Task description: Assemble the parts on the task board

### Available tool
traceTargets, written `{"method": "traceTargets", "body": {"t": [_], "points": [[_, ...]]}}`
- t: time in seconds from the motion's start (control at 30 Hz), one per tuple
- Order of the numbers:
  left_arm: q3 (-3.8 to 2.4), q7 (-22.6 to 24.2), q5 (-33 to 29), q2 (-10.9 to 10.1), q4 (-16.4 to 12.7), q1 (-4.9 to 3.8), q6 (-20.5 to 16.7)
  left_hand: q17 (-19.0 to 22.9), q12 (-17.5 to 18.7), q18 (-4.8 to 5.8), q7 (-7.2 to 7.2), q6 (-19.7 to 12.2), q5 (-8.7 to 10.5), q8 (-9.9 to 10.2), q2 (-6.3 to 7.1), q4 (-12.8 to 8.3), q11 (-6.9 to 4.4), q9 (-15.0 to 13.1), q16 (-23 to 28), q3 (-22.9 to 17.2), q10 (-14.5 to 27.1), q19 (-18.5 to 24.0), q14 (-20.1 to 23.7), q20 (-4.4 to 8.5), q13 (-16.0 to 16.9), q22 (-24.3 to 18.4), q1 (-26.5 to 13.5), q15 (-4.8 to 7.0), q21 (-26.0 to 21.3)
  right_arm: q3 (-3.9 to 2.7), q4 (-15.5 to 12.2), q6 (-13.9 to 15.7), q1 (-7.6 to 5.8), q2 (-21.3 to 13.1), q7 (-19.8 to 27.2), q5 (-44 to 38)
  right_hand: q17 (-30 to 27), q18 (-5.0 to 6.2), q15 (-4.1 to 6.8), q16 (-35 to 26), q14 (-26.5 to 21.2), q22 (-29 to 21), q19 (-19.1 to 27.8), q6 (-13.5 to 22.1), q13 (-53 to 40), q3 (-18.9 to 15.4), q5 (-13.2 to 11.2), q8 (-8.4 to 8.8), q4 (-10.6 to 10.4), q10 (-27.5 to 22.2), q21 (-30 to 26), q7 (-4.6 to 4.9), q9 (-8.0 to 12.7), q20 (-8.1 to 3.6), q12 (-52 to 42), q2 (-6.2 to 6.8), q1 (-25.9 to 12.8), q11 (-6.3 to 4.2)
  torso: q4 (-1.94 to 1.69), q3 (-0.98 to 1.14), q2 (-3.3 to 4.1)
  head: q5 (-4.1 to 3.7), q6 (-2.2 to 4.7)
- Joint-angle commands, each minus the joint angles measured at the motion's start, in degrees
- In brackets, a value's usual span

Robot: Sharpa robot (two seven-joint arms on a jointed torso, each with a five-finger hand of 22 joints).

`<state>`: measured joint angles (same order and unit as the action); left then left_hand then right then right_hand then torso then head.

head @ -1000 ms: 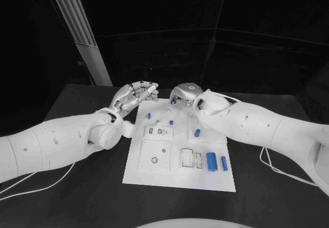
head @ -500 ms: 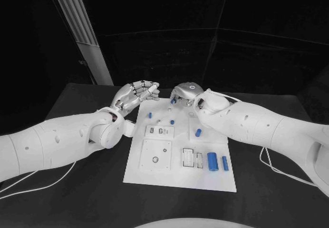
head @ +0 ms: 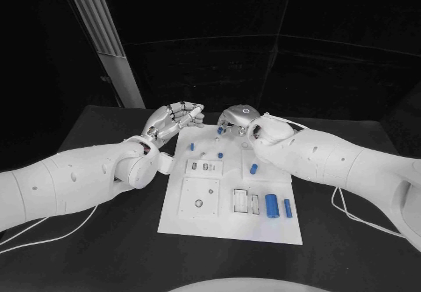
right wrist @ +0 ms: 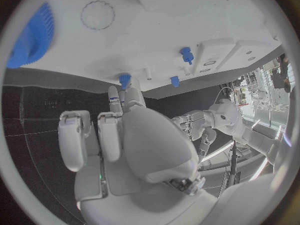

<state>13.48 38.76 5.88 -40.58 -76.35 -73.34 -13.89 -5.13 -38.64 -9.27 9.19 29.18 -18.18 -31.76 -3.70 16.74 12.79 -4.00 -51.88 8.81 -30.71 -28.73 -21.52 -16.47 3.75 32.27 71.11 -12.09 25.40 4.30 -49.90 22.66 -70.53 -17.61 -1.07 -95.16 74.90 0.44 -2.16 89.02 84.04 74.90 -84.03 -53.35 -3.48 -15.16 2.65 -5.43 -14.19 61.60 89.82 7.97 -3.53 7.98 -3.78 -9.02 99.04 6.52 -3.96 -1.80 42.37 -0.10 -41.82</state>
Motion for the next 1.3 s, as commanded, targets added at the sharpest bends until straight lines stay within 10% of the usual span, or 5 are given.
{"method": "traceTargets", "body": {"t": [0.03,0.6,1.03,1.3], "points": [[-0.04,8.3,0.2,0.0,0.0,-0.13,0.6,0.1,-0.1,0.98,5.91,0.3,-0.23,0.4,-0.48,0.0,-0.07,-0.1,-0.2,0.5,0.4,0.3,0.5,-0.04,0.0,-0.1,-0.1,0.02,-0.3,-0.03,0.0,-0.9,-0.1,0.1,-0.4,0.1,7.6,-0.44,-0.58,0.1,4.6,15.1,-6.0,1.0,0.0,-0.4,0.0,0.66,-0.1,-1.1,0.2,-0.37,-0.1,0.56,0.2,0.8,-0.3,0.27,0.01,-0.03,0.0,-0.06,0.04],[-0.04,8.3,0.2,0.2,0.4,-0.12,0.8,0.1,-0.1,1.0,5.92,0.3,-0.25,0.4,-0.56,0.0,-0.06,-0.1,-0.2,0.5,0.5,0.3,0.5,-0.04,0.0,-0.1,0.0,0.0,-0.3,-0.03,-1.5,2.8,-0.09,-0.9,-0.6,0.8,5.9,-0.44,-0.87,-0.2,4.3,15.1,-6.0,2.2,-0.2,-0.7,0.1,1.53,-0.3,-3.5,0.2,0.92,-0.3,1.15,0.0,2.18,-2.6,0.56,-0.03,0.0,-0.02,-0.24,0.18],[-0.04,8.6,0.2,1.0,2.9,-0.1,1.0,0.1,-0.2,1.03,5.95,0.2,-0.28,0.5,-0.59,0.0,-0.03,-0.1,-0.3,0.6,0.6,0.4,0.6,-0.03,0.0,-0.1,0.0,-0.02,-0.4,-0.06,-15.5,13.1,-1.01,-12.1,4.7,21.9,-0.5,-0.3,-0.66,-1.3,2.9,14.6,-5.6,0.1,-1.3,-0.2,0.1,0.45,-2.0,1.4,-0.1,2.94,-1.0,1.19,-3.7,2.05,-7.6,0.62,0.68,0.01,-0.64,-0.25,1.19],[-0.04,9.3,0.2,1.9,4.3,0.0,1.9,0.3,-0.5,1.26,6.15,-0.1,-0.28,1.2,0.38,0.1,0.18,-0.2,-0.5,1.9,1.3,0.8,1.4,-0.04,-0.1,-0.6,-1.4,-0.22,-0.9,-0.05,-21.1,14.3,-1.74,-18.6,9.2,28.5,-27.6,4.4,0.77,-10.9,-5.9,-3.1,9.5,-1.3,-3.5,-1.1,0.0,0.19,-2.3,5.7,-11.7,2.0,-1.1,-0.11,-8.1,1.67,-13.2,-0.64,0.91,0.04,-0.83,-0.76,1.63]]}}
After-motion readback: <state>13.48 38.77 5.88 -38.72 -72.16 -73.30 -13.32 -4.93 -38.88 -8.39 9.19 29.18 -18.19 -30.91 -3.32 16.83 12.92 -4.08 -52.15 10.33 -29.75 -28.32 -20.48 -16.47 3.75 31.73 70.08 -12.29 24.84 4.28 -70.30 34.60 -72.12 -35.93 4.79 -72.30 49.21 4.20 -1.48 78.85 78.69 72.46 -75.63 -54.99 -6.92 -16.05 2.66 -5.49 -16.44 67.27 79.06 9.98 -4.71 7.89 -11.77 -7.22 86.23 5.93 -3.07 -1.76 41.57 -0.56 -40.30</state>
